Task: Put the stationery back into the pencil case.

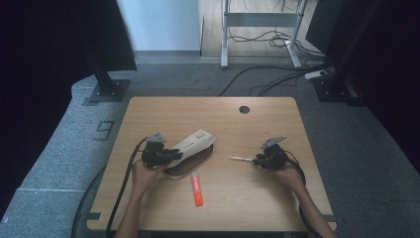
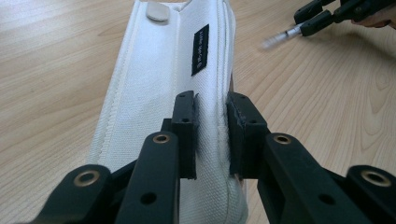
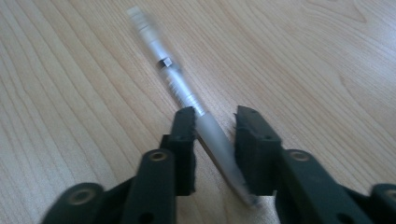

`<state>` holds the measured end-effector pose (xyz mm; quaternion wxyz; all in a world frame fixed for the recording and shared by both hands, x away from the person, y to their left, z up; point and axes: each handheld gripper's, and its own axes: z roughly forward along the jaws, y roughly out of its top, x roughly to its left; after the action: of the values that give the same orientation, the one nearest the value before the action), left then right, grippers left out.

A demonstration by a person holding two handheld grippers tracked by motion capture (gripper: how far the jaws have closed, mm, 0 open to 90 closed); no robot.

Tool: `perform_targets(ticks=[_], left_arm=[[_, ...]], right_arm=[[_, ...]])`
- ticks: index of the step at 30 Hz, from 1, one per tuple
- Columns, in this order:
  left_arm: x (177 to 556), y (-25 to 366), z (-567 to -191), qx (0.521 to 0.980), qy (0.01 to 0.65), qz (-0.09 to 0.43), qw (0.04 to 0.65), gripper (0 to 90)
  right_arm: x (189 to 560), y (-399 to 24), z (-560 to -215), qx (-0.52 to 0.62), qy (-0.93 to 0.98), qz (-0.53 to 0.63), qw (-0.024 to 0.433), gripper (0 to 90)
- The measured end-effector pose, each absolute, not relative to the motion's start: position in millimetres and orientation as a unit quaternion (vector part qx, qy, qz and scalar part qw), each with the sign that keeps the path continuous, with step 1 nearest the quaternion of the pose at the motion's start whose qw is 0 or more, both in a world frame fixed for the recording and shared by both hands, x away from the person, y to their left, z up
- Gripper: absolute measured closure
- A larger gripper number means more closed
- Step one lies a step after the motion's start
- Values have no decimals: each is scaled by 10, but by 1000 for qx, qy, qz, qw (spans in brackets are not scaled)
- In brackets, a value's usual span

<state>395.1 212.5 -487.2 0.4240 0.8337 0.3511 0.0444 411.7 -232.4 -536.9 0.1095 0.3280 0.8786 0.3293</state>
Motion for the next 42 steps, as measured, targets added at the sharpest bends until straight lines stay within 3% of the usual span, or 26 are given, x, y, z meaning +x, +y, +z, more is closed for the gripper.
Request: perform_targets(ticks=[4,42], left_arm=[[3952,2126,-4872,834,350,45,425,742],[3950,2134,-4866,833,350,53,426,759]], right_arm=[[4123,-2321,-5365,325,880,332,97,778],[3980,-2268,-5102,334,853,390,95,789]])
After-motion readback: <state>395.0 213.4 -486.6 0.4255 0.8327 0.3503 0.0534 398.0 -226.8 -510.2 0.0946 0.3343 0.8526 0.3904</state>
